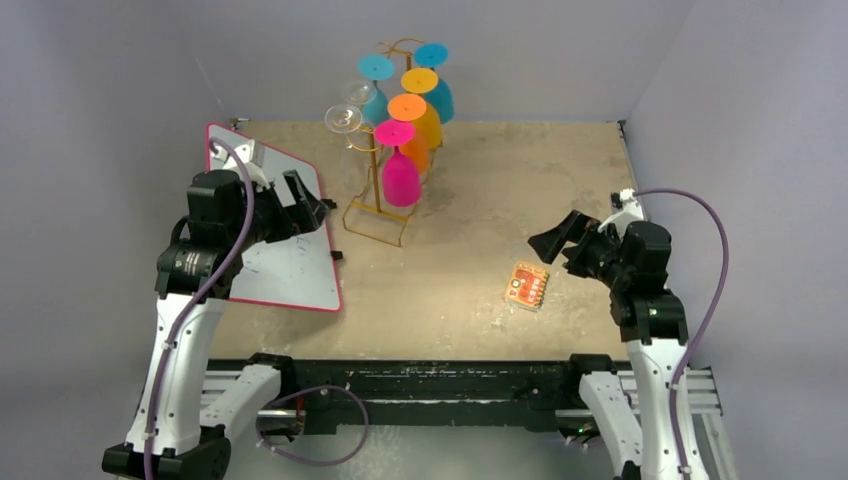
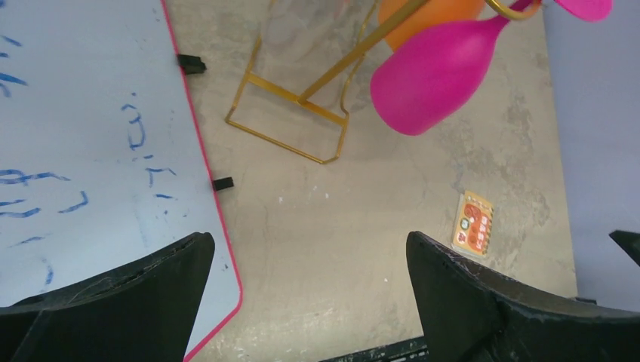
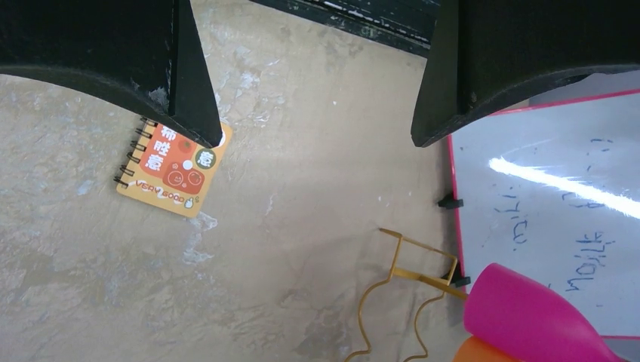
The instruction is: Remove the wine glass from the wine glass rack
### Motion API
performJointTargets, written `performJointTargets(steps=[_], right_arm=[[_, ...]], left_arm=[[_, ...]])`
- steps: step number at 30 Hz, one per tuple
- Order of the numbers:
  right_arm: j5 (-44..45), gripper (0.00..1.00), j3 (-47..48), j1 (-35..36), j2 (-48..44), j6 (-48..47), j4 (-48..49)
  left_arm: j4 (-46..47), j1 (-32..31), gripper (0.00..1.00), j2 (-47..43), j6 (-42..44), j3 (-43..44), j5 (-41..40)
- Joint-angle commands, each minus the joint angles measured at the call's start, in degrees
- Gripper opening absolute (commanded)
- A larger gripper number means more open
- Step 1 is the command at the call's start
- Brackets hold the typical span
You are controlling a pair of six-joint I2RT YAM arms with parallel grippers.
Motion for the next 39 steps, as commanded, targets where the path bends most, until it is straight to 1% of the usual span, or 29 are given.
performJointTargets(steps=[1,3,5,7,10,14,15,16,18,20,21,23,25,30,33,39], right_arm=[[-0.2,1.0,0.6,0.4,3.1,0.5,3.9],[-0.1,1.0,0.7,0.4,4.4,0.4,4.8],[0.1,1.0,0.9,0.4,5.2,0.3,5.3],[0.3,1.0,1.1,0.4,5.9,0.5,5.3],[0.7,1.0,1.0,0.4,6.0,0.5,5.5],[0.9,1.0,0.1,0.4,5.2,0.7,5.3],[0.9,1.0,-0.3,0.4,4.9,0.8,5.4],[1.0,1.0,-0.8,0.4,4.6,1.2,5.6],[1.0,1.0,-1.6,0.4,4.2,1.8,6.4],[0.7,1.0,-2.2,0.4,4.3,2.2,7.4],[0.6,1.0,-2.2,0.4,4.6,2.3,7.8],[0.4,1.0,-1.8,0.4,5.4,2.1,8.1],[0.6,1.0,-1.0,0.4,6.2,1.5,7.4],[0.8,1.0,-1.0,0.4,5.7,1.3,6.4],[1.0,1.0,-1.2,0.4,5.0,1.4,5.6],[1.9,1.0,-1.1,0.4,4.3,1.5,4.8]], left_arm=[[2.5,0.6,1.0,-0.3,-3.6,3.2,-11.4],[1.0,0.6,1.0,0.0,-4.8,2.7,-14.3],[1.2,0.6,1.0,-0.6,-6.3,0.5,-13.4],[5.4,0.6,1.0,-2.3,-7.3,-3.6,-7.4],[12.9,0.6,1.0,-3.5,-11.5,-10.2,2.1],[18.2,0.5,1.0,-0.9,-14.5,-16.4,12.0],[18.7,0.2,1.0,-0.3,-14.6,-17.3,13.0],[18.5,-0.4,0.99,0.2,-14.3,-17.9,12.4],[17.9,-2.2,0.95,0.4,-13.9,-18.8,9.8],[18.4,-5.0,0.95,1.5,-14.6,-19.8,8.9],[18.1,-7.2,0.95,2.4,-14.6,-19.7,6.4],[16.0,-11.8,0.95,3.8,-14.0,-19.1,-2.0],[15.5,-12.4,0.95,5.2,-14.8,-20.1,-7.3],[24.7,-12.6,0.94,8.7,-17.9,-25.5,-9.7],[29.5,-13.4,0.91,12.1,-18.5,-27.9,-10.7],[40.9,-13.9,0.91,17.5,-19.6,-30.4,-12.5]])
